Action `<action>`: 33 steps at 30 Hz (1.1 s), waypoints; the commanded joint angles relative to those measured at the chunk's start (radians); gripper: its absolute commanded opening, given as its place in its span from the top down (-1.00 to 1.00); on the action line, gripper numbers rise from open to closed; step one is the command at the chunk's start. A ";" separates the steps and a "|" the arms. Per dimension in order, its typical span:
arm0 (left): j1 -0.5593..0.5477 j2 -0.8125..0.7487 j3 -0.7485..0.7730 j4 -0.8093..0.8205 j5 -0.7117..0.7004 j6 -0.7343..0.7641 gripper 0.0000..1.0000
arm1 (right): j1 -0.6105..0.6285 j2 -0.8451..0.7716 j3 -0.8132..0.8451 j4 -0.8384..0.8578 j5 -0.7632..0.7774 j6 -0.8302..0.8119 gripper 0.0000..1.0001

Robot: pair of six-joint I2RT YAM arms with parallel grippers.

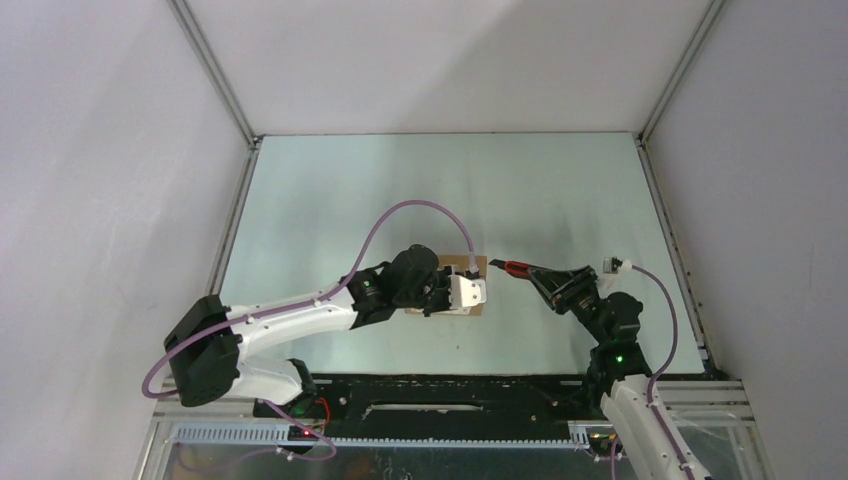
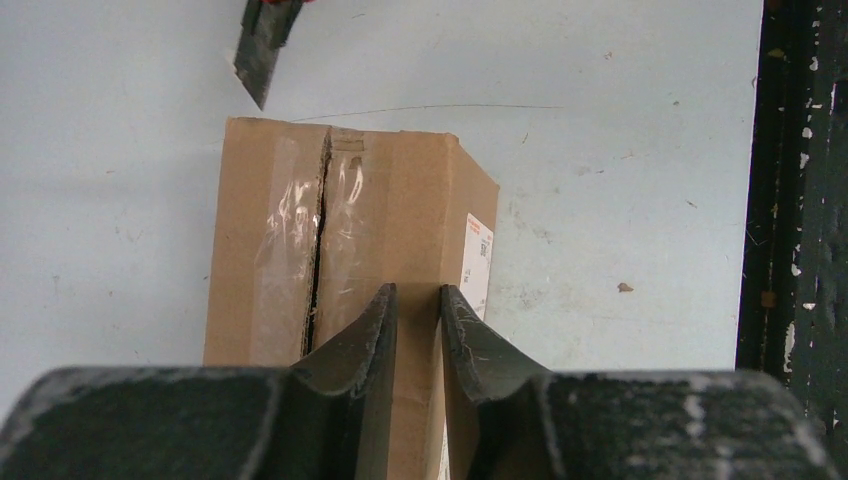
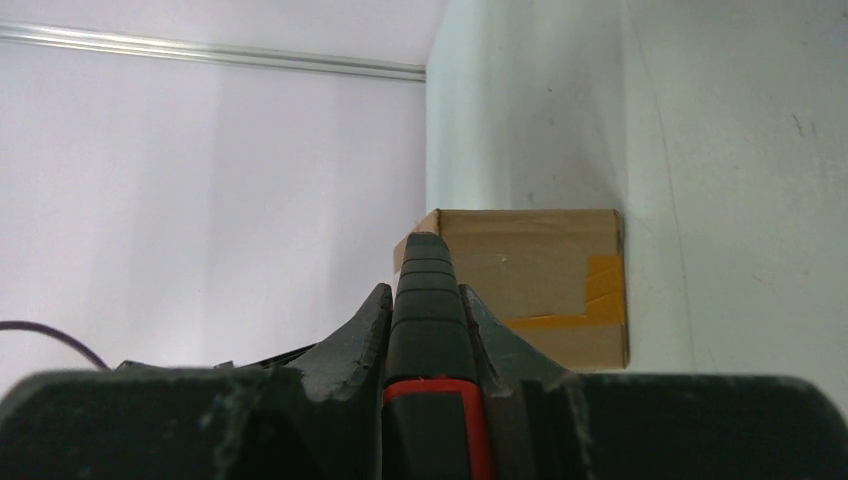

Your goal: Unpack the express box

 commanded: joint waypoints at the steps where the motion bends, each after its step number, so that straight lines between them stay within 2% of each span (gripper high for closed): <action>1: -0.004 0.015 -0.006 -0.018 -0.007 -0.013 0.54 | 0.006 -0.050 -0.021 -0.002 0.019 0.014 1.00; 7: -0.004 0.012 -0.006 -0.017 -0.009 -0.015 0.56 | 0.015 -0.040 -0.008 -0.074 0.049 -0.017 1.00; 14: -0.005 0.013 -0.003 -0.016 -0.005 -0.015 0.58 | 0.043 0.032 -0.008 0.031 0.038 -0.006 1.00; 23: -0.004 0.009 -0.004 -0.014 -0.009 -0.018 0.62 | 0.057 -0.061 -0.011 -0.064 0.094 0.014 1.00; 33: -0.004 0.012 0.000 -0.009 -0.005 -0.023 0.64 | 0.076 -0.021 -0.008 -0.032 0.078 0.000 1.00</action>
